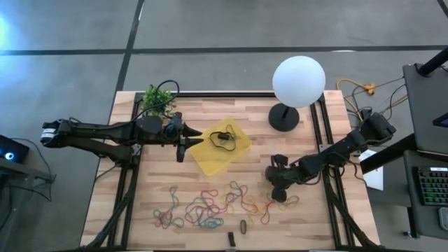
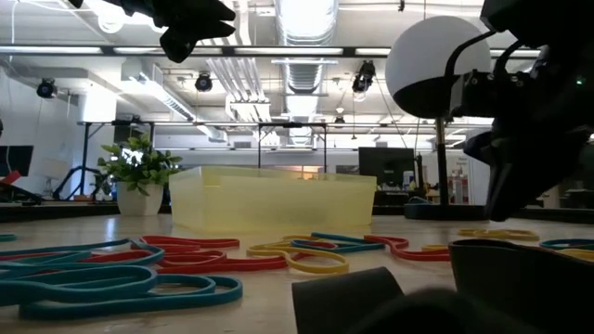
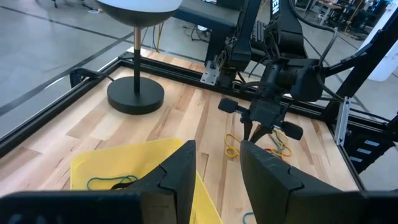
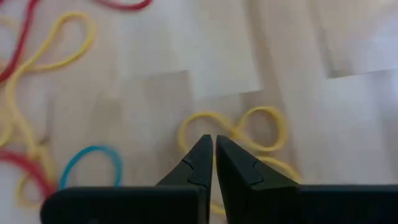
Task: Pick and place rubber bands into bin
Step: Put the yellow rubber band into the yellow bin
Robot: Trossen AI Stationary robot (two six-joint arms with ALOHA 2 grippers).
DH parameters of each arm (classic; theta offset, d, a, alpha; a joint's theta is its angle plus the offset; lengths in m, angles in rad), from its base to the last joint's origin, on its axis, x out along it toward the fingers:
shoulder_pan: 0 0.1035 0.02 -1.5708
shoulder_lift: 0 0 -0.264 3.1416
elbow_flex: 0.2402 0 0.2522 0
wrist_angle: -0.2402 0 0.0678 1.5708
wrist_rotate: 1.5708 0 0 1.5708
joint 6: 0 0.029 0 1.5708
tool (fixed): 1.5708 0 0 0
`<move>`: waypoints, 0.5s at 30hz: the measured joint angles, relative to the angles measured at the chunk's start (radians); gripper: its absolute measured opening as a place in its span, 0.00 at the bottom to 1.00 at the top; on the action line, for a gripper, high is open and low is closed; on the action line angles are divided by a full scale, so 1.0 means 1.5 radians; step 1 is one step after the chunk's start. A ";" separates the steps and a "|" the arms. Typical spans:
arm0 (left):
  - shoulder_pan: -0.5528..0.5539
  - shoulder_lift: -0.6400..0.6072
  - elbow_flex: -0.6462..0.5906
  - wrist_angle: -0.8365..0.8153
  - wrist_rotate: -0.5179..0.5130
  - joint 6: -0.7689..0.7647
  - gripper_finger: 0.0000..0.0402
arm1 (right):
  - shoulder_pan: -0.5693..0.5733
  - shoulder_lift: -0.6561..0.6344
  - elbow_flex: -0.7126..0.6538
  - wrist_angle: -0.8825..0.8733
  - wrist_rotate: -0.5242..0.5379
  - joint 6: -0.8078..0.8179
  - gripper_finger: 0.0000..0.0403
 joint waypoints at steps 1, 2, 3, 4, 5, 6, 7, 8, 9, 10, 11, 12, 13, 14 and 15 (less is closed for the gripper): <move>0.000 0.000 0.000 0.000 0.000 0.000 0.27 | 0.000 0.000 -0.001 0.004 -0.014 -0.006 0.05; 0.000 0.000 0.000 0.000 0.000 0.000 0.27 | 0.000 0.000 -0.002 0.011 -0.030 -0.014 0.06; 0.000 0.000 0.000 0.000 0.000 0.000 0.27 | 0.000 0.000 -0.002 0.019 -0.045 -0.021 0.08; 0.000 0.000 0.000 0.000 0.000 0.000 0.27 | 0.001 0.001 -0.002 0.025 -0.060 -0.027 0.11; 0.000 0.000 0.000 0.000 0.000 0.000 0.27 | 0.001 0.003 -0.002 0.028 -0.068 -0.029 0.13; 0.000 0.000 0.000 0.000 0.000 0.000 0.27 | 0.001 0.004 -0.002 0.028 -0.071 -0.030 0.16; 0.000 0.000 0.000 0.000 0.000 0.000 0.27 | 0.000 0.006 -0.002 0.026 -0.072 -0.030 0.19; 0.000 0.000 0.000 0.000 0.000 -0.001 0.27 | 0.000 0.009 -0.002 0.027 -0.072 -0.030 0.22; 0.000 0.000 0.000 0.000 0.000 -0.002 0.27 | 0.000 0.011 -0.002 0.027 -0.072 -0.030 0.25; 0.000 0.000 0.000 0.000 0.000 -0.002 0.27 | 0.000 0.014 -0.002 0.026 -0.072 -0.030 0.27; 0.000 0.000 0.000 0.000 0.000 -0.002 0.27 | 0.000 0.016 -0.002 0.026 -0.072 -0.029 0.30; 0.000 0.000 0.000 0.000 0.000 -0.006 0.27 | 0.000 0.018 -0.001 0.027 -0.071 -0.029 0.33; 0.000 0.000 0.000 0.000 0.000 -0.013 0.27 | 0.000 0.021 0.000 0.028 -0.069 -0.027 0.35; 0.000 0.000 0.000 0.000 0.000 -0.016 0.27 | 0.000 0.023 0.001 0.028 -0.068 -0.027 0.37; 0.000 0.000 -0.001 0.000 0.000 -0.017 0.27 | 0.000 0.026 0.001 0.028 -0.068 -0.027 0.39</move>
